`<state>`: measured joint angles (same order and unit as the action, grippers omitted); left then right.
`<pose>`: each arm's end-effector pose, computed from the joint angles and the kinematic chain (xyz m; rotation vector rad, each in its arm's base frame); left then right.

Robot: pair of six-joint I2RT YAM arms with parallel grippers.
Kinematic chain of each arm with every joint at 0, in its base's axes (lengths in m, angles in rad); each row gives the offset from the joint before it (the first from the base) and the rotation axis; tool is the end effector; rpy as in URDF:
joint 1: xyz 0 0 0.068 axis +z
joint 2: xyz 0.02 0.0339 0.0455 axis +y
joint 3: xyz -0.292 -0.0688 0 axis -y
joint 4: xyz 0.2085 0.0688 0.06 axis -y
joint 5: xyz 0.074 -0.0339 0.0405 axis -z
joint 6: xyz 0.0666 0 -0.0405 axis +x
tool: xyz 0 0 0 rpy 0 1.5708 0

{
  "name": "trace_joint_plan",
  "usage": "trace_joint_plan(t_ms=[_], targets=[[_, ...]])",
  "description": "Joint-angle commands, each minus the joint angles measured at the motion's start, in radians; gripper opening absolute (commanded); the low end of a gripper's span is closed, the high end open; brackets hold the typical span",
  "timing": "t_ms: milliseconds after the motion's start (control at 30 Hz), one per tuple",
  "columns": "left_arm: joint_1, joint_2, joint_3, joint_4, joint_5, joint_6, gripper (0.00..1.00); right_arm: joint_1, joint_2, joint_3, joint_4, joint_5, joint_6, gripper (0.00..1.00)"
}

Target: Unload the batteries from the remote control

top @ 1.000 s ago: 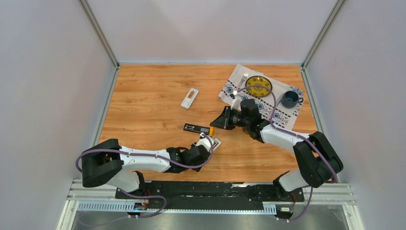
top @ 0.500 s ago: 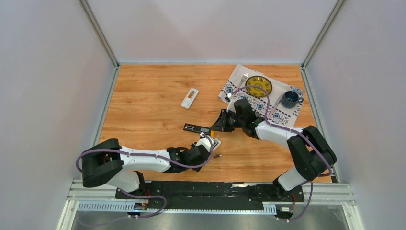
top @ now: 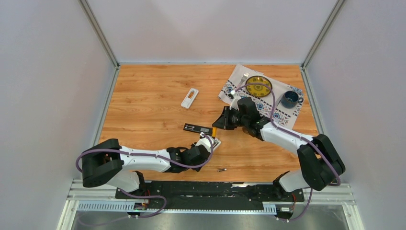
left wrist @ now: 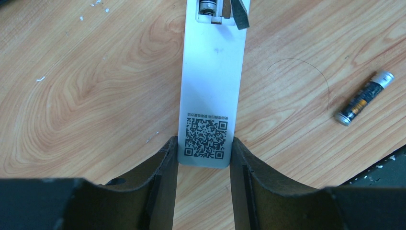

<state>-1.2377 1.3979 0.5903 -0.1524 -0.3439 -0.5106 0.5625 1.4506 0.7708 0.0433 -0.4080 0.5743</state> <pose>0.0983 -0.2154 0.1800 0.7536 2.3619 -0.3227 0.2342 0.1789 0.2387 -0.2315 2.3525 1.0482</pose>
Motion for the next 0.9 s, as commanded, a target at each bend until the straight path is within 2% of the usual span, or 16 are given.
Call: trace_joint_plan(t_ms=[0, 167, 367, 500, 567, 600, 700, 867], targets=[[-0.008, 0.023, -0.012, -0.045, 0.043, -0.023, 0.00, -0.001, -0.079, -0.021, 0.041, 0.032, -0.008, 0.00], [-0.032, 0.013, 0.014, -0.084, 0.013, -0.008, 0.00, -0.036, -0.137, -0.054, 0.061, 0.060, 0.001, 0.00], [-0.066, 0.049, 0.080, -0.101, 0.016, 0.082, 0.03, -0.081, -0.170, -0.084, 0.053, 0.072, -0.010, 0.00], [-0.071, 0.099, 0.126, -0.124, 0.031, 0.127, 0.15, -0.084, -0.176, -0.080, 0.026, 0.097, -0.030, 0.00], [-0.072, 0.119, 0.140, -0.134, 0.031, 0.129, 0.19, -0.084, -0.183, -0.084, 0.017, 0.110, -0.037, 0.00], [-0.072, 0.122, 0.143, -0.134, 0.034, 0.133, 0.30, -0.084, -0.193, -0.087, 0.012, 0.113, -0.042, 0.00], [-0.072, 0.127, 0.134, -0.108, 0.069, 0.139, 0.49, -0.084, -0.216, -0.100, 0.009, 0.126, -0.048, 0.00], [-0.071, 0.130, 0.140, -0.104, 0.046, 0.135, 0.61, -0.082, -0.249, -0.107, -0.006, 0.155, -0.059, 0.00]])
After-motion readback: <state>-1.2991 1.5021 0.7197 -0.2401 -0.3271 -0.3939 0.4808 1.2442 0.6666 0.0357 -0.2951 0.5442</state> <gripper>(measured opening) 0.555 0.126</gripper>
